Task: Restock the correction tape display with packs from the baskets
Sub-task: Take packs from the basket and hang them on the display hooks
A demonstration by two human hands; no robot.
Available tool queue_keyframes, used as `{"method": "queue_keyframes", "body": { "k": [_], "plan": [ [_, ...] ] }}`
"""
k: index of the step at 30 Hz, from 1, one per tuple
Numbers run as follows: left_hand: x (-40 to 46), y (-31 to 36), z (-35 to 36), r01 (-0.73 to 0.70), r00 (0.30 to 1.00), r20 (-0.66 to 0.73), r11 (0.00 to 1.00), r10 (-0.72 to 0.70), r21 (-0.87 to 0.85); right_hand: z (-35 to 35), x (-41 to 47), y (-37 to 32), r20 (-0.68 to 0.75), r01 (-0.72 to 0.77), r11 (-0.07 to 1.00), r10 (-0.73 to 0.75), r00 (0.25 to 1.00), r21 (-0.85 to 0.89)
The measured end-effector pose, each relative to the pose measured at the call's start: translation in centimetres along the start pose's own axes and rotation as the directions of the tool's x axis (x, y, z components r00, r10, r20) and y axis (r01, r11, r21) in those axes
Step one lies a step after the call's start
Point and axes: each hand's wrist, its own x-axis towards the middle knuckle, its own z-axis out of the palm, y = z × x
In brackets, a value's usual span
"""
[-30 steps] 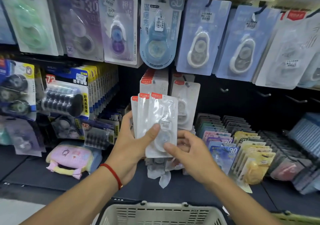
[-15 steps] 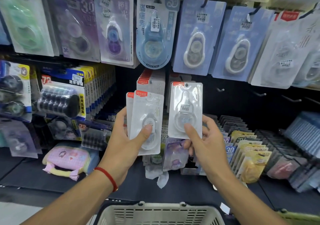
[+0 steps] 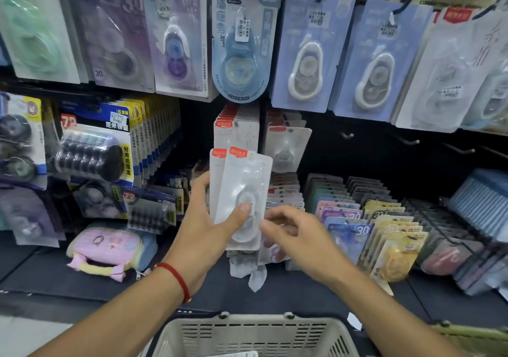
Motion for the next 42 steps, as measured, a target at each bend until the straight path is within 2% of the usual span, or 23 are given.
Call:
{"method": "queue_keyframes", "body": {
  "k": [8,11,13,17,27,29,30,32,33,34,36,39,42],
  "plan": [
    [-0.1,0.3,0.3,0.006,1.0,0.011,0.996,-0.005,-0.09,0.2,-0.2,-0.5,-0.053,0.034,0.988,-0.026,0.998,0.154],
    [0.0,0.4,0.4,0.024,1.0,-0.009,0.989,-0.026,-0.144,-0.2,-0.2,-0.5,-0.127,0.065,0.962,-0.032,0.991,0.265],
    [0.3,0.5,0.2,0.022,0.997,-0.066,0.994,-0.029,-0.111,-0.6,-0.1,-0.7,-0.214,0.094,0.94,-0.023,0.977,0.327],
    [0.5,0.4,-0.1,0.04,0.993,-0.11,0.998,-0.045,-0.042,-1.4,0.2,-0.5,-0.359,0.13,0.943,-0.011,0.933,0.308],
    [0.5,0.4,-0.4,0.008,0.993,-0.121,1.0,-0.006,0.016,-1.7,0.2,-1.2,-0.411,0.223,0.897,-0.052,0.91,0.382],
    [0.6,0.5,-0.5,0.012,0.992,-0.123,1.0,-0.01,0.018,-1.7,0.5,-1.0,-0.39,0.138,0.927,0.009,0.921,0.348],
    [0.6,0.4,-0.5,0.012,0.993,-0.12,1.0,-0.01,0.02,-1.8,0.6,-0.7,-0.368,0.041,0.959,0.068,0.927,0.281],
    [0.6,0.3,-0.5,0.014,0.995,-0.098,0.999,-0.01,0.04,-2.0,0.7,0.1,-0.345,-0.164,0.986,0.144,0.927,-0.03],
    [0.5,0.2,-0.5,0.015,0.997,-0.075,0.999,-0.011,0.051,-1.9,0.7,0.2,-0.318,-0.183,0.973,0.131,0.939,-0.14],
    [0.4,0.1,-0.4,0.018,0.999,-0.046,0.998,-0.015,0.061,-1.7,0.5,0.1,-0.273,-0.145,0.976,0.098,0.957,-0.16],
    [0.2,-0.1,-0.2,0.029,0.999,0.024,0.996,-0.031,0.087,-1.1,0.2,0.0,-0.162,-0.036,0.998,0.028,0.986,-0.047],
    [-0.2,-0.1,0.3,0.031,0.993,0.106,0.994,-0.042,0.106,-0.3,-0.1,-0.2,-0.033,0.042,0.997,-0.04,0.999,0.061],
    [-0.4,0.1,0.6,0.028,0.989,0.142,0.996,-0.04,0.087,0.1,-0.2,-0.3,-0.091,0.048,0.98,-0.03,0.995,0.196]
  ]
}}
